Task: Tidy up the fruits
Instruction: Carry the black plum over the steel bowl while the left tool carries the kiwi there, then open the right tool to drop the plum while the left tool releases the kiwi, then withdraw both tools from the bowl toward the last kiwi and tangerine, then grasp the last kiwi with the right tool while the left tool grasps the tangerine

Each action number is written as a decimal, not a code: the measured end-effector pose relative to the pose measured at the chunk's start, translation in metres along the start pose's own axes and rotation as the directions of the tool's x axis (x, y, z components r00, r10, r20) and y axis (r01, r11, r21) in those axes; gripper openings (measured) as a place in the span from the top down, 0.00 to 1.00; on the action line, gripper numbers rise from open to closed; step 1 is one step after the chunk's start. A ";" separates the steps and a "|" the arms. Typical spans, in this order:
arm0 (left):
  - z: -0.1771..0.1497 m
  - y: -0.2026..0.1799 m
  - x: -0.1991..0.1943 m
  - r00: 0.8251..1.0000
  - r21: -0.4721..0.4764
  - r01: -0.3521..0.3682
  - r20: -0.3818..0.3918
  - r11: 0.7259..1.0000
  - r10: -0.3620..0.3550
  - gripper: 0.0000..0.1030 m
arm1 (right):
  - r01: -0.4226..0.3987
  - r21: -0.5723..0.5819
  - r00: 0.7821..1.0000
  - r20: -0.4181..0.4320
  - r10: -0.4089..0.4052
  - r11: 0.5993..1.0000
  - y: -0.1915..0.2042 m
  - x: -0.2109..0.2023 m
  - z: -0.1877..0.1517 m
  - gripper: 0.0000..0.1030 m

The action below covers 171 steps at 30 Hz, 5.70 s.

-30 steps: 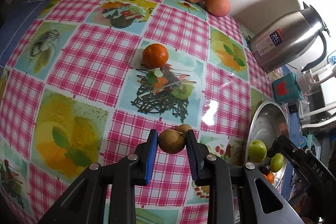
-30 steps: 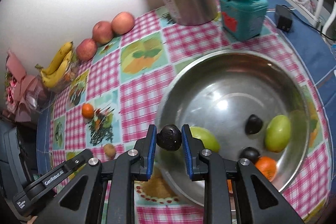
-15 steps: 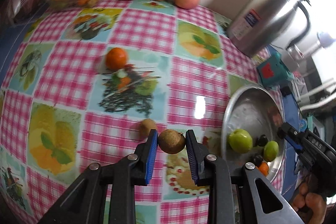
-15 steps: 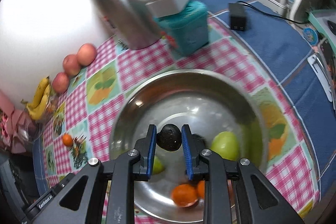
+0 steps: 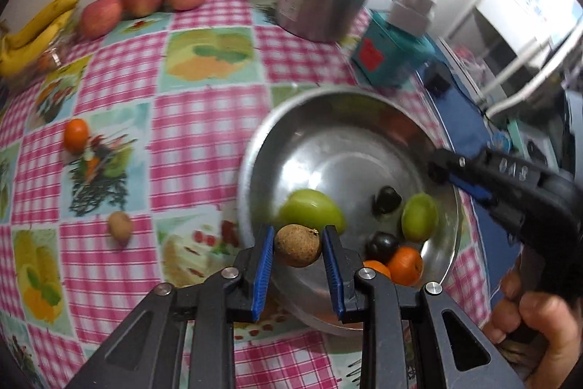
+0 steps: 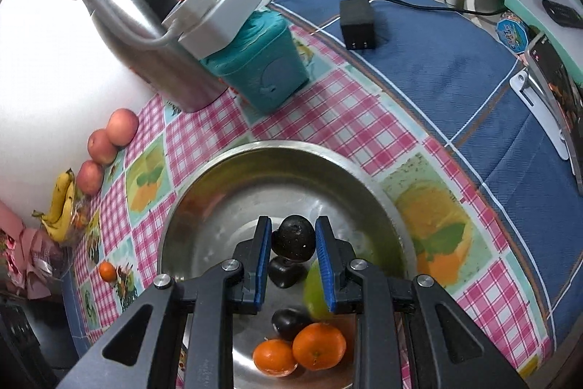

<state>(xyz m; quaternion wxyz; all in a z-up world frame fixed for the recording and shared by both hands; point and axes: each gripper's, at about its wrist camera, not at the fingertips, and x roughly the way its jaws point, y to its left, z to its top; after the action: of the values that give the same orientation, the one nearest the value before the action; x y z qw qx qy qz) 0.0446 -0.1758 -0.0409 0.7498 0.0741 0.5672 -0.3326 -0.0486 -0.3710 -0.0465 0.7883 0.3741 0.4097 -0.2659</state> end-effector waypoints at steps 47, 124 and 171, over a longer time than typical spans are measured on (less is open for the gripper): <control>-0.001 0.051 -0.001 0.991 -0.111 -0.133 -0.012 0.985 0.133 0.05 | 0.105 -0.202 0.992 -0.044 -0.116 0.974 0.041 -0.002 -0.011 0.39; 0.008 0.199 -0.064 0.889 -0.277 -0.419 0.066 0.865 0.452 0.00 | 0.024 -0.523 0.998 -0.039 -0.052 0.852 0.155 0.025 -0.089 0.10; -0.008 0.261 -0.027 0.937 -0.392 -0.343 -0.077 0.854 0.341 0.00 | -0.138 -0.666 0.973 -0.230 -0.027 0.733 0.230 0.093 -0.163 0.68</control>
<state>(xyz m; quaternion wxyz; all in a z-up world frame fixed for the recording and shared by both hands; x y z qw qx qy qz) 0.1870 0.0397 -0.0883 0.7948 0.0201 0.6024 -0.0712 0.0945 -0.1167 -0.1024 0.8265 0.1008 0.5531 -0.0304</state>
